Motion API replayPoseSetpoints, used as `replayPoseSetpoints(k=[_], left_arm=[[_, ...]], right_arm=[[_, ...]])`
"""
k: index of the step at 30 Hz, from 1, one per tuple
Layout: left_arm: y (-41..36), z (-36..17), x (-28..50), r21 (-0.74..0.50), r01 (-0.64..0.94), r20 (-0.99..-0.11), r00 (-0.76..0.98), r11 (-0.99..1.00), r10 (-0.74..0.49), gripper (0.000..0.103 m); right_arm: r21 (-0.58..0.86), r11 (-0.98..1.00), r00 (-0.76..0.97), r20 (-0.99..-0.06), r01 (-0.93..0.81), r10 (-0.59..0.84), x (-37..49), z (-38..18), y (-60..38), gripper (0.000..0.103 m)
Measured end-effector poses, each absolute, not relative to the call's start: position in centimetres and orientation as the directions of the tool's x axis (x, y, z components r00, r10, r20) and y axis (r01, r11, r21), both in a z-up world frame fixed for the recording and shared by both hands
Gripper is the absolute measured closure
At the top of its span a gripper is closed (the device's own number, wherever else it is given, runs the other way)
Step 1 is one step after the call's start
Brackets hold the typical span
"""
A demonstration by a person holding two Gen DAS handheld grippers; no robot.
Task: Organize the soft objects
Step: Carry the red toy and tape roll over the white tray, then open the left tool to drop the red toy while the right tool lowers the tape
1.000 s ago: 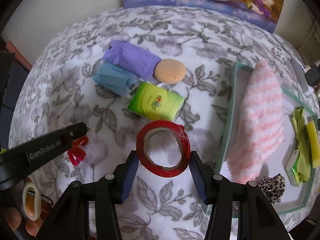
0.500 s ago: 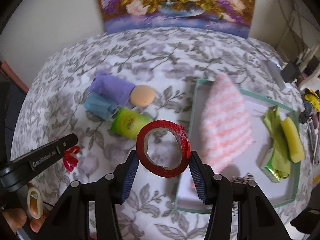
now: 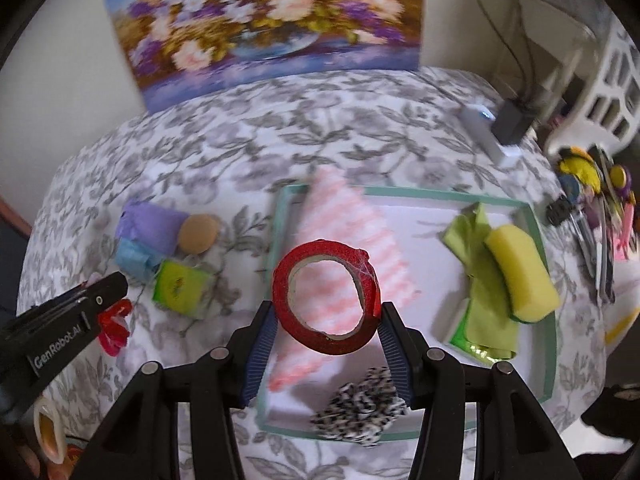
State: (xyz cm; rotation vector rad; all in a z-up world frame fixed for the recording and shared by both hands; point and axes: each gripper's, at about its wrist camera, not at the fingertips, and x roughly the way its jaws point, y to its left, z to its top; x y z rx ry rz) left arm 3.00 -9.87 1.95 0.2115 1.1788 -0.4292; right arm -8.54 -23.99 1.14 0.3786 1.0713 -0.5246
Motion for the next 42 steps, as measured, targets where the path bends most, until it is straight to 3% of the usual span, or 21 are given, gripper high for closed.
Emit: replayPoseSetpoints(k=[16,42], left_arm=[[-19.9,-0.1,-3.5,-0.144,0.599,-0.928,0.195,0.788,-0.318,0.072],[-22.3,-1.7,-5.4,-0.156,0.640,-0.940,0.136,0.752,-0.312,0.071]], right_arm=[[0.029,0.673,0.285,-0.919,0.739,-0.273,-15.9,-0.8,-32.6,0.048],[0.049,0.681,0.301,-0.918,0.731,-0.258,-16.7,-1.0,-32.8,0.048]])
